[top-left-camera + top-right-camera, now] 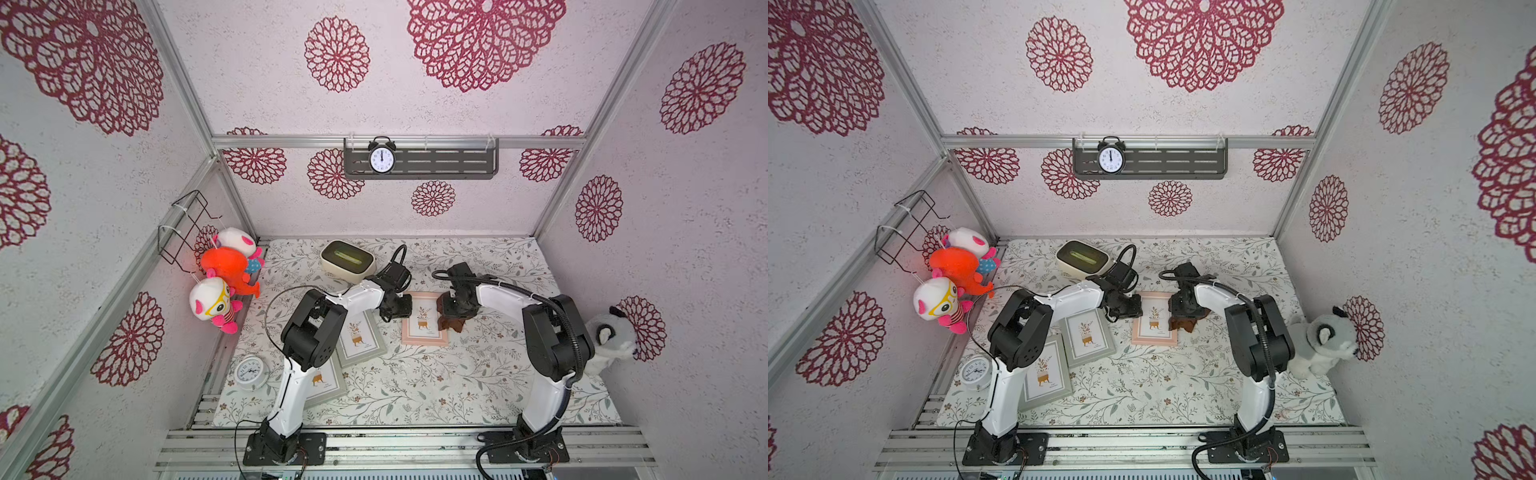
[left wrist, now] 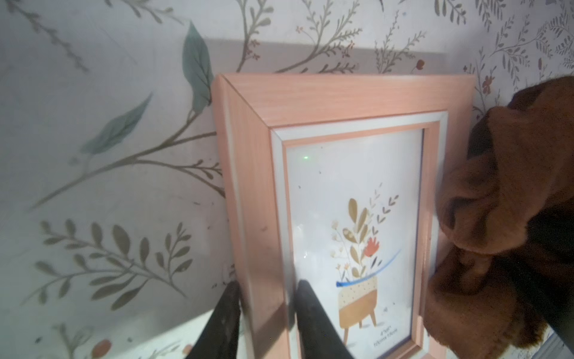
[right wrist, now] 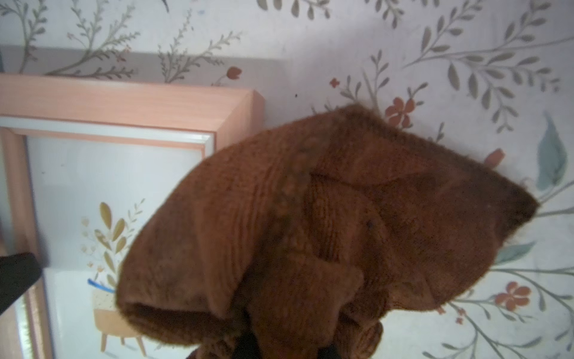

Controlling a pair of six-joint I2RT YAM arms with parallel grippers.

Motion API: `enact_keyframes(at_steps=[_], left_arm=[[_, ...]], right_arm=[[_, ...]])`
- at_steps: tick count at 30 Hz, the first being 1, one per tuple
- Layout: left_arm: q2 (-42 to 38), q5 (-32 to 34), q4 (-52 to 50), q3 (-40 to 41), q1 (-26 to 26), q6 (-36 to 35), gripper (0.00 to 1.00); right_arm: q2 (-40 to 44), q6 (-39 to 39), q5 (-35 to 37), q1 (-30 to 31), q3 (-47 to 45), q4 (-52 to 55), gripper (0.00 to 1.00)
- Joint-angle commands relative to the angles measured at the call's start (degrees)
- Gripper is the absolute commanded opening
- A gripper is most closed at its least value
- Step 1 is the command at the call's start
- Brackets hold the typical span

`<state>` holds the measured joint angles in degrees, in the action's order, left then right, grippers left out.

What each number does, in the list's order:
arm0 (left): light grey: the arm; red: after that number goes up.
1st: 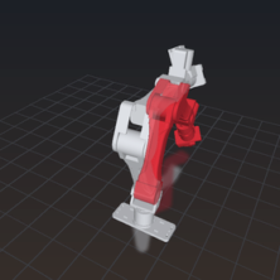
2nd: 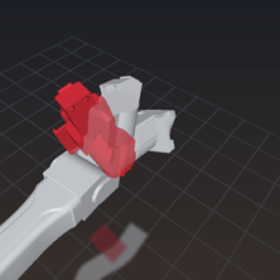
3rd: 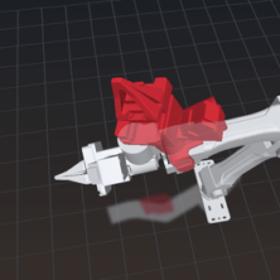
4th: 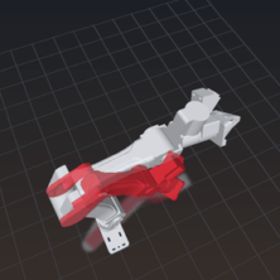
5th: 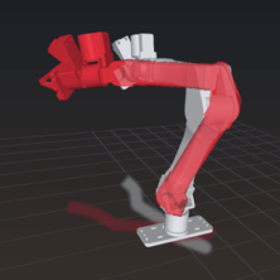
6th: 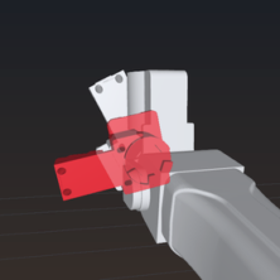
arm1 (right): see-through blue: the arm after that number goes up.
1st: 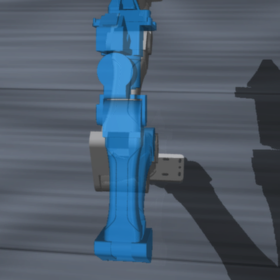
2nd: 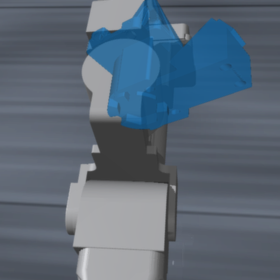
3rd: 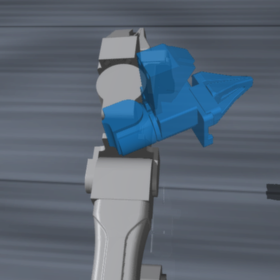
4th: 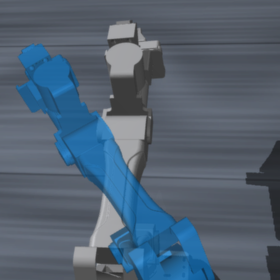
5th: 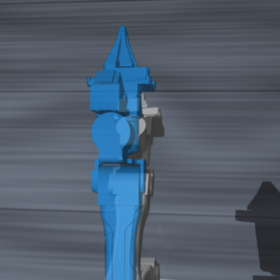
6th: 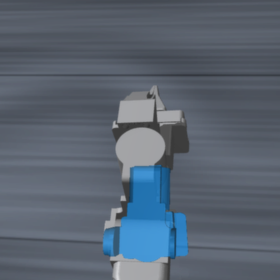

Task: Wipe the picture frame with a cloth
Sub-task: Wipe the dirt from the picture frame.

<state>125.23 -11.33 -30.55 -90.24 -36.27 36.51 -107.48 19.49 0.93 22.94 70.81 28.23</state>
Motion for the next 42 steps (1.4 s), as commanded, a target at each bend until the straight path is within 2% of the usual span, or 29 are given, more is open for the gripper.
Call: enact_keyframes(at_steps=[1, 8, 11, 16, 19, 29, 35, 42], left_arm=[[3.5, 0.3, -3.9, 0.6, -1.5, -0.5, 0.31], [1.0, 0.5, -1.2, 5.4, -1.6, 0.4, 0.22], [-1.3, 0.7, 0.8, 7.2, -1.6, 0.5, 0.21], [-4.5, 0.5, 3.0, 7.9, -1.5, 0.4, 0.30], [-5.6, -0.2, 3.6, 7.1, -1.1, 0.5, 0.30], [-7.1, 0.9, 5.3, 6.3, 0.5, 1.1, 0.35], [-5.2, 0.1, 6.3, 6.1, 0.9, 1.6, 0.31], [-3.1, 1.0, 4.2, 5.4, 0.9, 1.0, 0.19]], right_arm=[[-0.9, -1.1, -0.8, 1.9, -2.7, 1.8, 0.00], [1.9, 0.0, -0.5, 3.2, -6.6, 2.2, 0.00], [4.0, 0.8, -0.2, 3.3, -7.0, 2.8, 0.00], [6.4, 0.7, 1.6, 3.3, -3.3, 5.8, 0.00], [6.2, 0.1, 2.1, 3.3, 0.4, 7.5, 0.00], [-1.8, -1.8, 2.5, 3.3, 9.5, 8.5, 0.00], [-5.8, -1.8, 2.1, 3.3, 9.5, 6.9, 0.00], [-7.2, -1.5, 0.5, 3.7, 8.2, 4.8, 0.00]])
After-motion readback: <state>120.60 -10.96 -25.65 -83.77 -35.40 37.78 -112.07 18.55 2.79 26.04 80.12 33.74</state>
